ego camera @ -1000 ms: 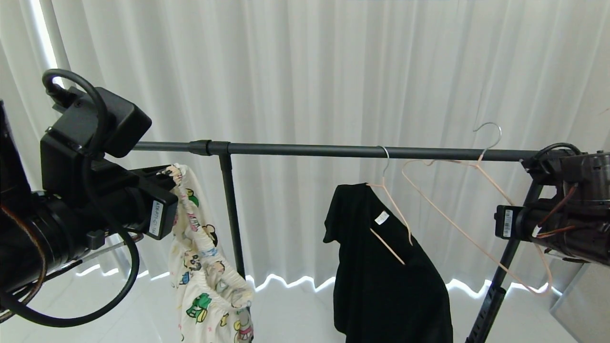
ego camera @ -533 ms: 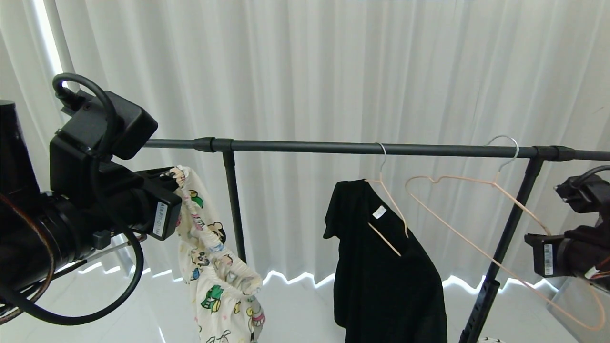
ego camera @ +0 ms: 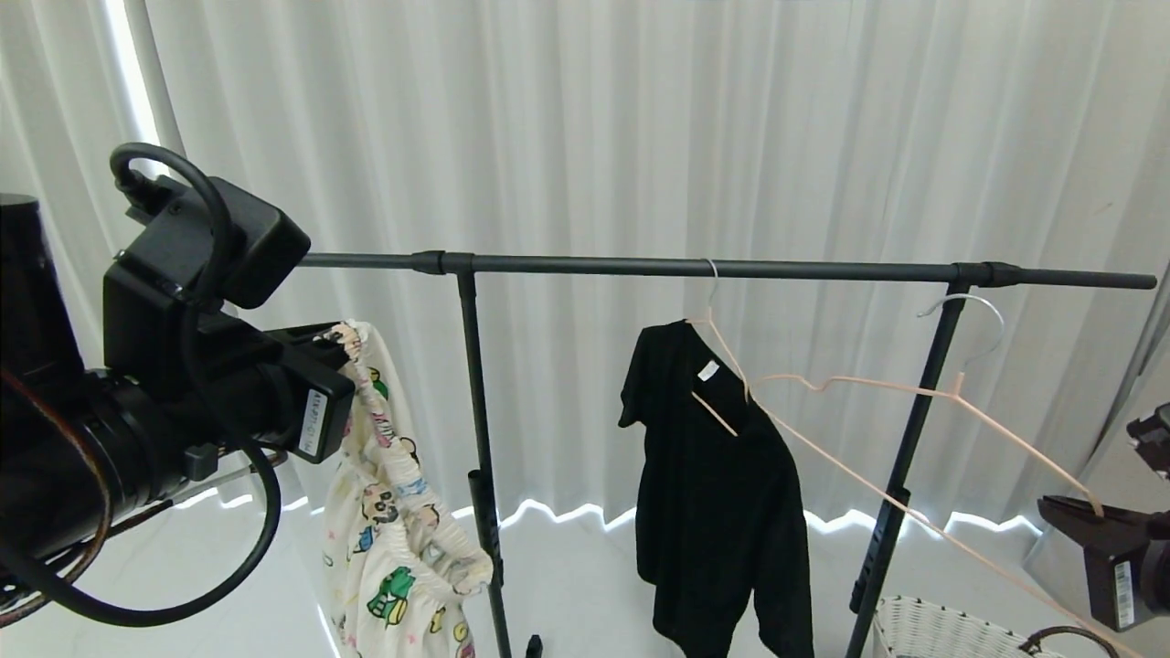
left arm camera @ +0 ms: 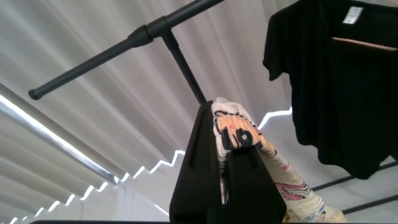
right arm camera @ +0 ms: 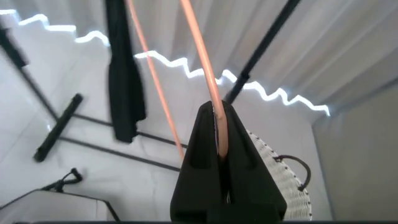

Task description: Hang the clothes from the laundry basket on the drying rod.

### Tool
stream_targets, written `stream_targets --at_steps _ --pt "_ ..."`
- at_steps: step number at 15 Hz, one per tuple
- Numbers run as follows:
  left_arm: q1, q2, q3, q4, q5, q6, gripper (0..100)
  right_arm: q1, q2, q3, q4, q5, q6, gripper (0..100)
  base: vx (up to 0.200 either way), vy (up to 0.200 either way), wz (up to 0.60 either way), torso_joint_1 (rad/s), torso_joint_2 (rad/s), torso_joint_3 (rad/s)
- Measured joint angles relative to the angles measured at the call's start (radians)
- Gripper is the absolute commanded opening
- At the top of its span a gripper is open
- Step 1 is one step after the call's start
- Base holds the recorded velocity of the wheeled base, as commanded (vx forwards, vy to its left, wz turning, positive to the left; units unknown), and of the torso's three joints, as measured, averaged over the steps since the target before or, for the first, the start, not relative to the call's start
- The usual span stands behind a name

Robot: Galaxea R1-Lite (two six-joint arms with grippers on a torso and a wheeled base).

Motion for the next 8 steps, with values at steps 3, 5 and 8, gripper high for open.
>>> stream_targets --at_steps 3,5,8 --pt "-0.004 0.007 0.000 0.000 0.000 0.000 0 0.063 -0.034 -0.002 -0.001 0.000 -0.002 0 -0.133 0.000 0.00 0.002 0.00 -0.003" --pt "-0.011 0.013 0.001 0.000 -0.001 -0.001 0 0.101 -0.053 -0.003 -0.001 0.000 -0.002 0 0.000 0.000 0.00 0.000 0.00 0.000" --pt "-0.064 0.030 0.009 0.002 -0.001 -0.006 0 0.202 -0.066 -0.002 -0.002 -0.001 0.002 0 0.000 0.000 0.00 0.000 0.00 0.000"
